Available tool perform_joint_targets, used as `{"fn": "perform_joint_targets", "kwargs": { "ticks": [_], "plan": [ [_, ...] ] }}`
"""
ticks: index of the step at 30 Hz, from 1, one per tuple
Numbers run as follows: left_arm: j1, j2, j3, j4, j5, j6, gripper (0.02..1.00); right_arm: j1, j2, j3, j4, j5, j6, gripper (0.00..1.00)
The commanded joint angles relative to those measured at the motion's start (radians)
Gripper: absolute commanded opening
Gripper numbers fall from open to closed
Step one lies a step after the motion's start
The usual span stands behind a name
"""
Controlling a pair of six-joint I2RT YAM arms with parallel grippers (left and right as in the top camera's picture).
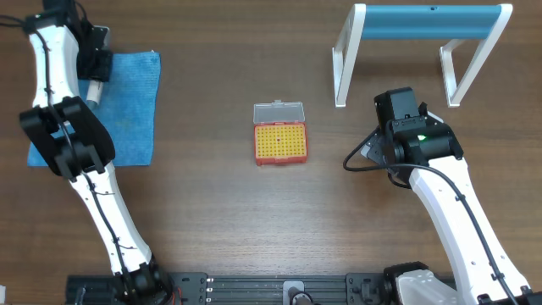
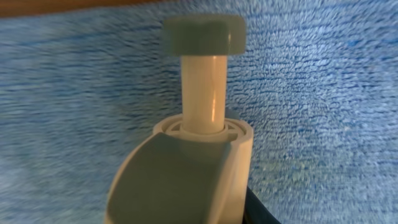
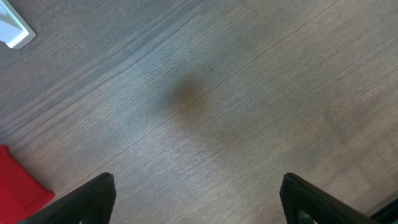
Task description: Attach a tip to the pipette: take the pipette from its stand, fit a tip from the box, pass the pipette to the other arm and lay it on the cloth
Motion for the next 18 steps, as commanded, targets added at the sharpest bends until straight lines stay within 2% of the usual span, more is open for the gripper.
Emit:
{"fn": "perform_joint_targets", "kwargs": {
  "ticks": [1,11,18],
  "plan": [
    [-0.006,0.014,-0.008,0.018,0.025,-0.021,0.027,0.004,-0.005,0.011,0.002,-0.008,0.016,0.86],
    [-0.006,0.021,-0.009,0.018,0.025,-0.025,0.025,0.004,-0.005,0.01,0.002,-0.012,0.016,0.86],
    [-0.005,0.025,-0.009,0.03,0.026,-0.092,0.027,0.004,-0.005,0.011,0.002,-0.012,0.015,0.86]
  ]
}}
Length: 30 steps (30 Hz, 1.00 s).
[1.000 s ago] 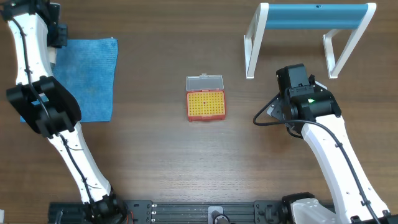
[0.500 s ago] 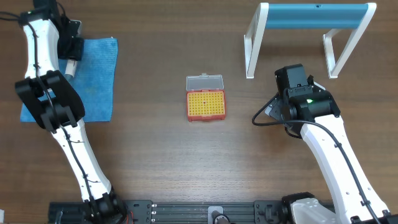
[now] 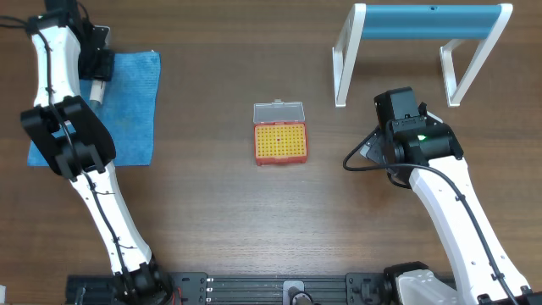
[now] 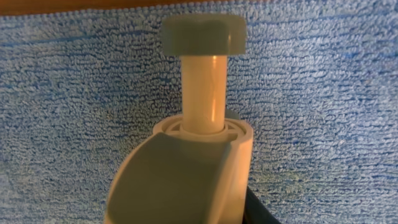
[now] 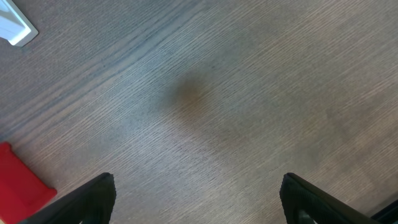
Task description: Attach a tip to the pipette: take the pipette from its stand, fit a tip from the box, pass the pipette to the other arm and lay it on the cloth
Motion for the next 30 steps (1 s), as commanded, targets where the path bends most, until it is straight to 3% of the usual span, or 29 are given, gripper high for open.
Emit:
{"fn": "perform_joint_targets", "kwargs": {
  "ticks": [1,28,29,30],
  "plan": [
    [-0.002,0.02,-0.003,0.024,0.014,-0.074,0.025,0.004,-0.005,0.011,0.001,-0.002,0.015,0.86],
    [-0.003,0.048,-0.003,0.014,0.037,-0.096,0.025,0.004,-0.005,0.01,0.031,-0.002,0.015,0.86],
    [-0.003,0.048,-0.003,0.014,0.037,-0.096,0.029,0.004,-0.005,0.01,0.031,-0.002,0.015,0.862],
    [-0.003,0.048,-0.003,0.014,0.037,-0.096,0.112,0.004,-0.005,0.011,0.031,-0.002,0.015,0.86]
  ]
}}
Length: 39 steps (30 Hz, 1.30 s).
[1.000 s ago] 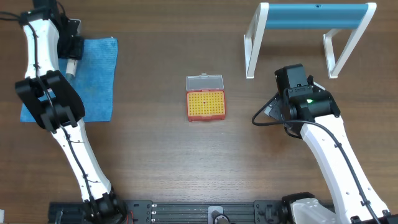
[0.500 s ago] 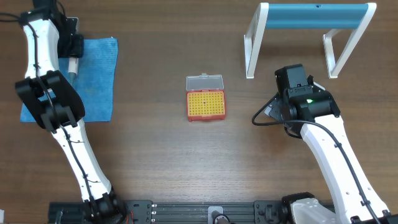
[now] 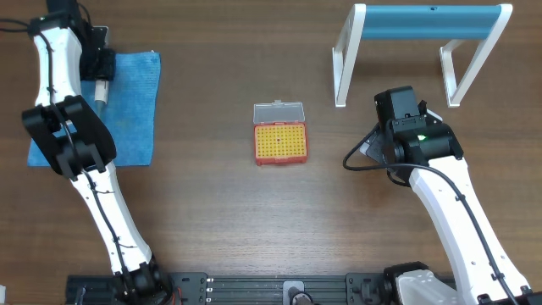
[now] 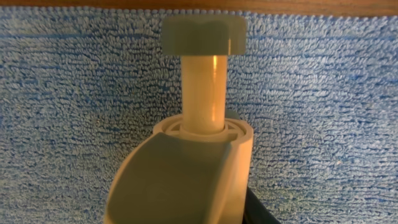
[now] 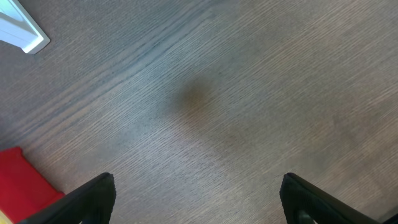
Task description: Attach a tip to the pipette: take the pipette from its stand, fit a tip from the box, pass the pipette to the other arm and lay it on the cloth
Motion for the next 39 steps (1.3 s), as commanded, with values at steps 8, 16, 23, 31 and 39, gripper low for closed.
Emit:
{"fn": "perform_joint_targets", "kwargs": {
  "ticks": [8,16,23,31,39],
  "plan": [
    [-0.003,0.034,-0.003,-0.011,0.014,-0.02,0.728,0.004,-0.005,0.011,0.005,-0.003,0.016,0.86],
    [-0.005,-0.056,0.188,-0.29,-0.011,-0.092,0.897,0.003,-0.006,0.011,0.032,0.048,0.008,0.862],
    [-0.005,-0.161,0.478,-0.532,0.123,-0.167,0.897,0.003,-0.007,0.011,0.173,0.185,-0.053,0.862],
    [-0.074,-0.448,0.48,-0.532,0.205,-0.169,0.897,0.021,-0.08,0.011,0.243,0.313,-0.294,0.862],
    [-0.226,-0.903,0.231,-0.532,0.211,-0.165,0.901,0.261,-0.441,-0.004,0.278,0.508,-0.581,0.873]
  ]
}}
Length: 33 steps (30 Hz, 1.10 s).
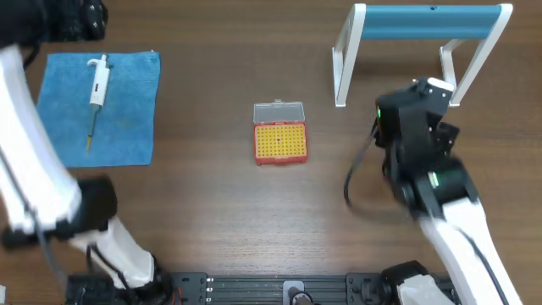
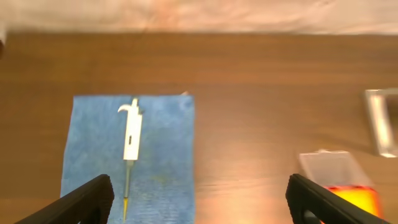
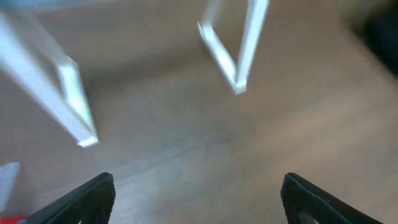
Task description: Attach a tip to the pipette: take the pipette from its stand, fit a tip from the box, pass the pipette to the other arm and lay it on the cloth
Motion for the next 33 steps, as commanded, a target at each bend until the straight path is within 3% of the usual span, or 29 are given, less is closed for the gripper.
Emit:
{"fn": "perform_joint_targets", "kwargs": {
  "ticks": [1,3,7,12,14,17,33],
  "plan": [
    [-0.11,-0.336,-0.257,-0.008,0.032,-0.01,0.899,0.157,-0.246,-0.011,0.034,0.119,-0.283,0.873],
    [-0.182,-0.497,-0.47,-0.008,0.046,-0.018,0.901,0.226,-0.348,-0.018,0.025,0.091,-0.376,0.873],
    [-0.311,-0.777,-0.893,0.051,0.054,-0.104,0.901,0.33,-0.539,-0.018,-0.034,0.087,-0.436,0.873],
    [-0.357,-1.098,-1.312,0.283,0.051,-0.299,0.899,0.363,-0.808,-0.018,-0.175,0.201,-0.452,0.873],
    [-0.357,-1.194,-1.412,0.385,0.052,-0.364,0.899,0.363,-0.914,-0.018,-0.201,0.192,-0.506,0.875],
    [-0.357,-1.284,-1.507,0.471,0.052,-0.41,0.899,0.363,-1.029,-0.019,-0.229,0.148,-0.599,0.879],
    [-0.357,-1.298,-1.587,0.486,0.063,-0.41,0.899,0.364,-1.056,-0.017,-0.3,0.145,-0.6,0.919]
  ]
}}
